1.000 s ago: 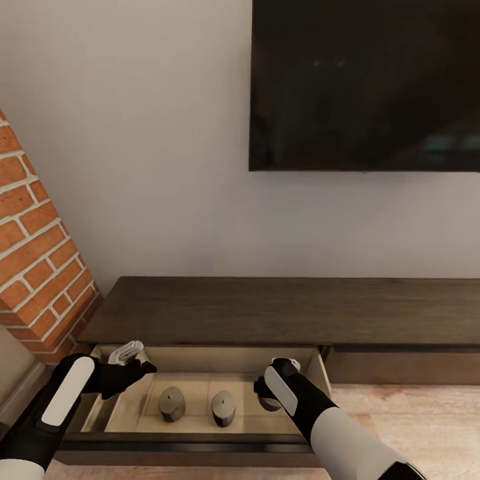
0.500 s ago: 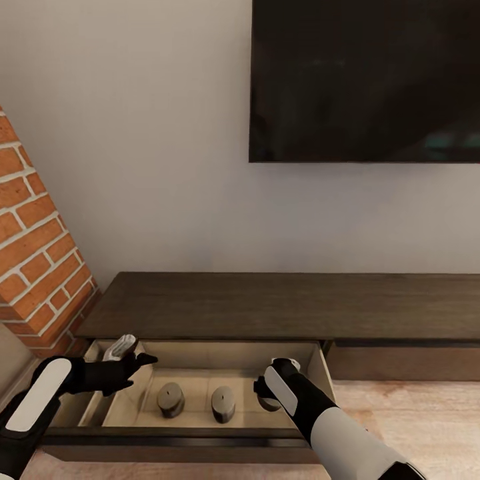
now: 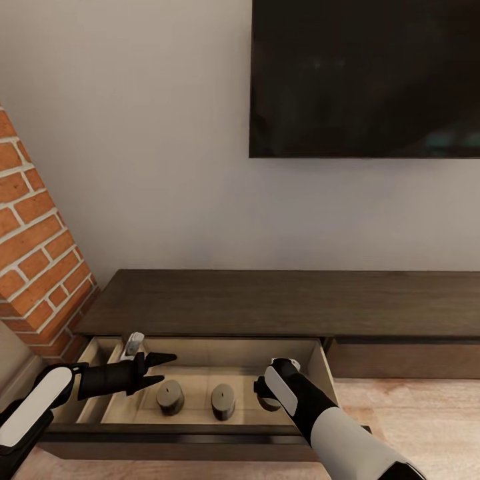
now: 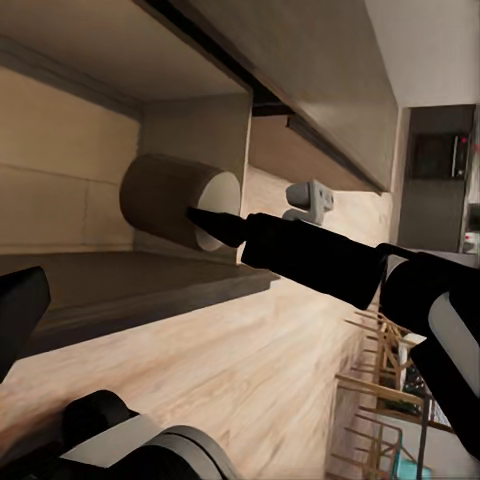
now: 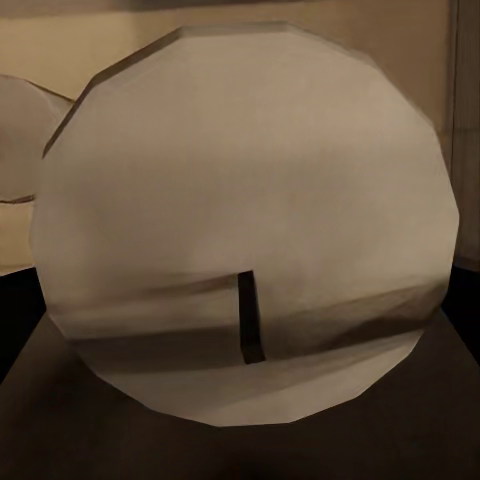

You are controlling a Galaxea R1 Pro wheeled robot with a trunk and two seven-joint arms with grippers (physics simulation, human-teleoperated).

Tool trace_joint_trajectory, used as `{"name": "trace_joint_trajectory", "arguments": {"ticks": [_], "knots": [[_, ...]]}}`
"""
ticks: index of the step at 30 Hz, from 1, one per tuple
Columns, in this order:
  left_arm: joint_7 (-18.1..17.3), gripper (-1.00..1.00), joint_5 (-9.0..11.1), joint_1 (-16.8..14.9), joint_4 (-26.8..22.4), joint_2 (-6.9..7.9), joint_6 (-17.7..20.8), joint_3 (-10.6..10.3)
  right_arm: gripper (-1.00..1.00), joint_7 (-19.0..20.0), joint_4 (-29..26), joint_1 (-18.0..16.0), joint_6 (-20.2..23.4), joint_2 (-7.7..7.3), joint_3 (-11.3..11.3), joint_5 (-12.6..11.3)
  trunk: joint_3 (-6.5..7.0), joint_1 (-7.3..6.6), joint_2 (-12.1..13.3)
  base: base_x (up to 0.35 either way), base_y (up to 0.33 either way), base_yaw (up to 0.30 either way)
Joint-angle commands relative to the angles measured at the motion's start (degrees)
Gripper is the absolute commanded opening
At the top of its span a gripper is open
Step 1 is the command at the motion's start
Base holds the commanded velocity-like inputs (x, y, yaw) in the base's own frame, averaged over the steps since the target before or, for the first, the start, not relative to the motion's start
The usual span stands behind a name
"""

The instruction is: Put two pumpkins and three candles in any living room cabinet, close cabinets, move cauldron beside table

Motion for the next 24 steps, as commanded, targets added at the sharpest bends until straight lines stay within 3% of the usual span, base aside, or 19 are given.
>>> {"name": "trace_joint_trajectory", "arguments": {"ticks": [1, 8, 17, 24], "knots": [[-0.09, 1.00, -0.02, 0.00, 0.03, 0.02, 0.00, -0.01, -1.00, 0.01, 0.00, 0.00, -0.01, 0.00, 0.00, 0.01, 0.00, 0.00, 0.00, 0.008, 0.000, 0.000], [-0.23, 1.00, -0.14, 0.00, 0.16, -0.01, 0.00, -0.02, -1.00, 0.01, 0.27, 0.00, -0.89, 0.00, -0.14, 0.01, 0.00, 0.00, 0.00, 0.169, -0.006, 0.000], [-0.25, 1.00, -0.15, 0.00, 0.17, -0.02, 0.00, -0.04, -1.00, 0.01, 0.62, 0.14, -2.10, 0.00, -0.04, 0.08, 0.00, 0.00, 0.00, 0.027, -0.004, 0.000], [-0.25, 1.00, -0.15, 0.00, 0.17, -0.02, 0.00, 0.01, -1.00, -0.04, 0.59, 0.17, -2.13, 0.00, -0.06, 0.03, -1.26, 1.54, -2.81, 0.000, 0.000, 0.000]]}}
